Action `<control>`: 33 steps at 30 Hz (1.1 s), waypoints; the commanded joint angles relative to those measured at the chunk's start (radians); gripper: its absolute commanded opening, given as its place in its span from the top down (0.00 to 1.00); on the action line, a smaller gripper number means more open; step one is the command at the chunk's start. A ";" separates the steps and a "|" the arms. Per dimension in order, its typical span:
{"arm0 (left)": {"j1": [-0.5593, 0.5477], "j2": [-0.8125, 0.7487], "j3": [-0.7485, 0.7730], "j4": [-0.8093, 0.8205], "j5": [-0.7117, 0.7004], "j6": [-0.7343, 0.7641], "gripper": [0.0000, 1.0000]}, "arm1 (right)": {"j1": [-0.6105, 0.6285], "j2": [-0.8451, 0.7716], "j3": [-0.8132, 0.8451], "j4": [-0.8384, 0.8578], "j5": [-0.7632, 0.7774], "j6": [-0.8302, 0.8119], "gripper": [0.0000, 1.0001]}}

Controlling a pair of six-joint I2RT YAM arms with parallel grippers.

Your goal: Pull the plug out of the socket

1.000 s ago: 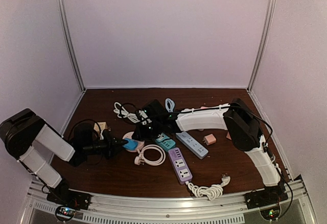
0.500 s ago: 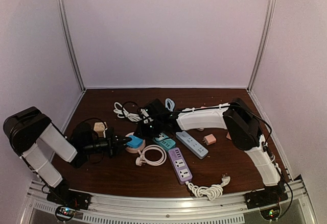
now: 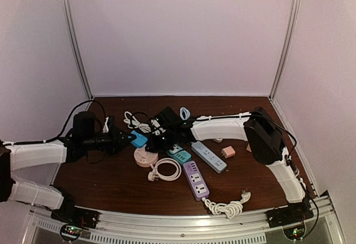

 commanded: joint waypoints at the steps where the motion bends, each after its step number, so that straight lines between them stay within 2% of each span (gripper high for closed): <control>1: 0.006 -0.084 0.127 -0.488 -0.159 0.303 1.00 | -0.002 -0.072 0.029 -0.084 0.050 -0.035 0.81; 6: 0.006 -0.110 0.170 -0.702 -0.313 0.416 1.00 | -0.014 -0.127 0.022 -0.108 0.107 -0.060 0.78; 13: 0.001 -0.074 0.193 -0.799 -0.407 0.520 1.00 | -0.035 -0.232 -0.034 -0.132 0.191 -0.100 0.73; 19: -0.057 0.011 0.305 -0.938 -0.595 0.606 1.00 | -0.054 -0.341 -0.110 -0.141 0.279 -0.134 0.63; 27: -0.083 0.155 0.389 -1.010 -0.739 0.658 1.00 | -0.084 -0.485 -0.241 -0.125 0.376 -0.156 0.54; 33: -0.094 0.219 0.425 -1.019 -0.768 0.660 0.98 | -0.107 -0.584 -0.369 -0.084 0.409 -0.159 0.52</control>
